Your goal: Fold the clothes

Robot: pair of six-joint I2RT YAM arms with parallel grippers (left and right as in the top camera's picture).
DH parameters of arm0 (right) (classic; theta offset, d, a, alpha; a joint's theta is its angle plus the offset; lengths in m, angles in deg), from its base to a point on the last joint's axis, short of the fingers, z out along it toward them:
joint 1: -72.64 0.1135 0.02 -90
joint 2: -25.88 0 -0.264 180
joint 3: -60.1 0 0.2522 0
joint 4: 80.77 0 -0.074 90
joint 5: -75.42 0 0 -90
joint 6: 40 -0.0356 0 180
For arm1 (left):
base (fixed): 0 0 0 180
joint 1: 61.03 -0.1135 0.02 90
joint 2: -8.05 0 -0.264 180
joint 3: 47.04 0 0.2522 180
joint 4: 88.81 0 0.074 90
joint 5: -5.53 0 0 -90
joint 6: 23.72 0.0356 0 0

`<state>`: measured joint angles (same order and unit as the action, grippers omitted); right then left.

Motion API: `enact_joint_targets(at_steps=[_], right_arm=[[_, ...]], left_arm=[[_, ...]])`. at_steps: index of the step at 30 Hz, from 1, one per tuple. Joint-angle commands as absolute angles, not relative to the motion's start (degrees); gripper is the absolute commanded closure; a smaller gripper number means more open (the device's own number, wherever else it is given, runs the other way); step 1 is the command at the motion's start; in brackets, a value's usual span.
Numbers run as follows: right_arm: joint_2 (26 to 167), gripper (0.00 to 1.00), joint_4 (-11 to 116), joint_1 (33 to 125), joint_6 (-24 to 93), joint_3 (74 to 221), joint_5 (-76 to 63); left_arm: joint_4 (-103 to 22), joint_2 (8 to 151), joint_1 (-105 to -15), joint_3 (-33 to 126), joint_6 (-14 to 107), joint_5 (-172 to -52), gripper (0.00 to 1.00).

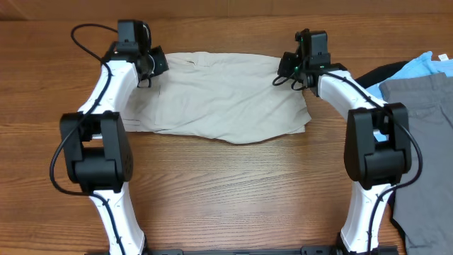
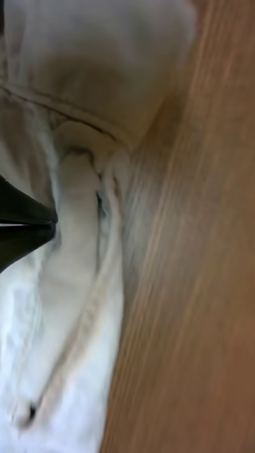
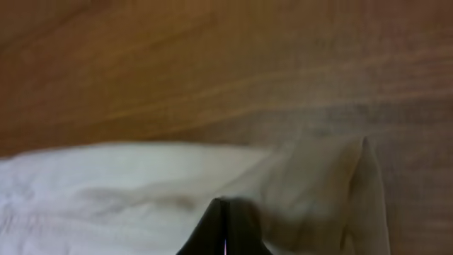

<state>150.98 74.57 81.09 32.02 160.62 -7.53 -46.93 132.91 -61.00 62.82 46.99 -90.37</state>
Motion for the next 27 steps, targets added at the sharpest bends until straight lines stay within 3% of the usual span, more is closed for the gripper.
enact_joint_targets(at_steps=[1, 5, 14, 21, 24, 27], right_arm=[[153.08, 0.93, 78.55, 81.20, 32.28, 160.82, -10.33], [154.78, 0.93, 78.27, 81.20, 32.26, 160.82, -12.41], [148.42, 0.72, 75.36, 81.20, 35.47, 162.11, -12.14], [135.57, 0.65, 65.44, 81.74, 35.04, 162.11, -3.55], [131.31, 0.72, 59.23, 82.46, 33.66, 162.11, 2.28], [129.67, 0.70, 54.59, 84.12, 31.72, 162.11, 6.06]], left_arm=[[-48.18, 133.42, -60.73, 62.44, 47.69, -86.76, 0.94], [-48.49, 133.42, -60.73, 62.44, 47.67, -86.63, 0.96], [-40.16, 125.28, -60.73, 71.93, 48.52, -87.41, 0.96], [-19.98, 116.21, -62.68, 74.73, 48.74, -81.27, 0.64], [-11.96, 116.43, -64.52, 74.62, 51.86, -82.32, 0.50], [-8.79, 118.20, -66.44, 73.68, 57.33, -87.83, 0.24]])
